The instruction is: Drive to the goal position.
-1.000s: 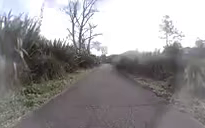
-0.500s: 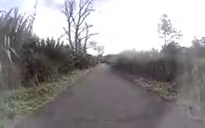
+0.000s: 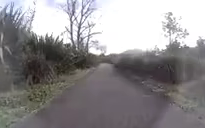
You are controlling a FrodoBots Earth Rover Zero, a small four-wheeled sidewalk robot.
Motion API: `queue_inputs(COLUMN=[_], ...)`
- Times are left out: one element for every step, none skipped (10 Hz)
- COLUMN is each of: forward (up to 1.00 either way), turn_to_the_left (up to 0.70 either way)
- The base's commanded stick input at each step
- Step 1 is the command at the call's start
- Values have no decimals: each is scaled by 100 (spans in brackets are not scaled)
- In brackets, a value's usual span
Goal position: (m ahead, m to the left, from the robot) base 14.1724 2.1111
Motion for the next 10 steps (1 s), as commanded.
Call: queue_inputs(forward=[70,70,70,70,70,70,70,70,70,70], turn_to_the_left=[-14,-34,-35,-22,-3,-1,0,0,0,0])
